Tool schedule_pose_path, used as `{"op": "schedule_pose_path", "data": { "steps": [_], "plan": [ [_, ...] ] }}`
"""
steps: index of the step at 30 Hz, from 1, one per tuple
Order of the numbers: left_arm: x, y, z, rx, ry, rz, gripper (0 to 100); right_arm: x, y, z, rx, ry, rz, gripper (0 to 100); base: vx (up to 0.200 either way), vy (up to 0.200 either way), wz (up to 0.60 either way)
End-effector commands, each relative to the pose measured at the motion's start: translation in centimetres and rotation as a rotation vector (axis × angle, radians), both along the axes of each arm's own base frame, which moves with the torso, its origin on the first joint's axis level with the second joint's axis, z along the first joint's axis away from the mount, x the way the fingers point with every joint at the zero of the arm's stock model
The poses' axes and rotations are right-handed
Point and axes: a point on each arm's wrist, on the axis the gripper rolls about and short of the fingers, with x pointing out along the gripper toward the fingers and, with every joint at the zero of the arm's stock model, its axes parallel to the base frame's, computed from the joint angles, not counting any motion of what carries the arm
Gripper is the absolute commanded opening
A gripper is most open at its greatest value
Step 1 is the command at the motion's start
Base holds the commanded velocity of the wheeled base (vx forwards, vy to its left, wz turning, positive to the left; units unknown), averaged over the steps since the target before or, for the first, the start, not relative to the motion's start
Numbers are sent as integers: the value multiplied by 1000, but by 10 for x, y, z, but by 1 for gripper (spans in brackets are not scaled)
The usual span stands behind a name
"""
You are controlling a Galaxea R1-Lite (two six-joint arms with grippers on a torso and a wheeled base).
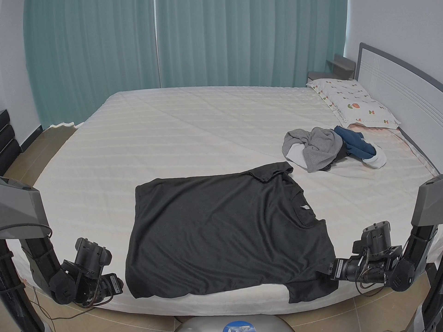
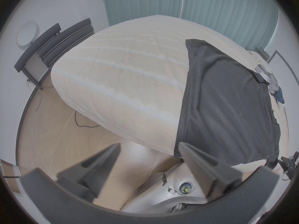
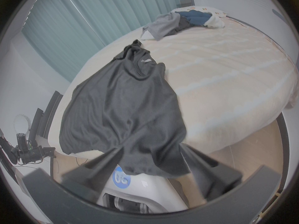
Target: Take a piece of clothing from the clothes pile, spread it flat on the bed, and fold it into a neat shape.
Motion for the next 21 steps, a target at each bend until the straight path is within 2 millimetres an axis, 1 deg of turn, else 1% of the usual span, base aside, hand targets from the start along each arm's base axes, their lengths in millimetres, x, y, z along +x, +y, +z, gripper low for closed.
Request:
{"op": "schedule_pose_path", "data": {
  "steps": [1,2,3,4,5,7,11,15,21],
  "plan": [
    [3,-1,3,-10,-26,4,100,12,2,12,28,-73,-10,100,0,0,0],
    [3,-1,4,-11,-30,4,100,13,2,13,31,-78,-12,100,0,0,0],
    [6,-1,8,-23,-65,5,100,19,2,18,50,-109,-25,100,0,0,0],
    [7,-1,13,-35,-97,5,100,19,2,18,50,-109,-25,100,0,0,0],
    [7,-1,13,-36,-99,5,100,23,3,20,65,-120,-33,100,0,0,0],
    [10,-2,20,-63,-154,-5,100,28,9,20,120,-118,-61,100,0,0,0],
    [17,-3,23,-83,-189,-2,100,35,17,15,206,-89,-118,100,0,0,0],
    [28,-4,28,-130,-240,58,100,38,19,14,285,-80,-158,100,0,0,0],
    [31,-2,27,-176,-236,63,100,40,18,15,349,-87,-171,100,200,0,0]
  ]
}}
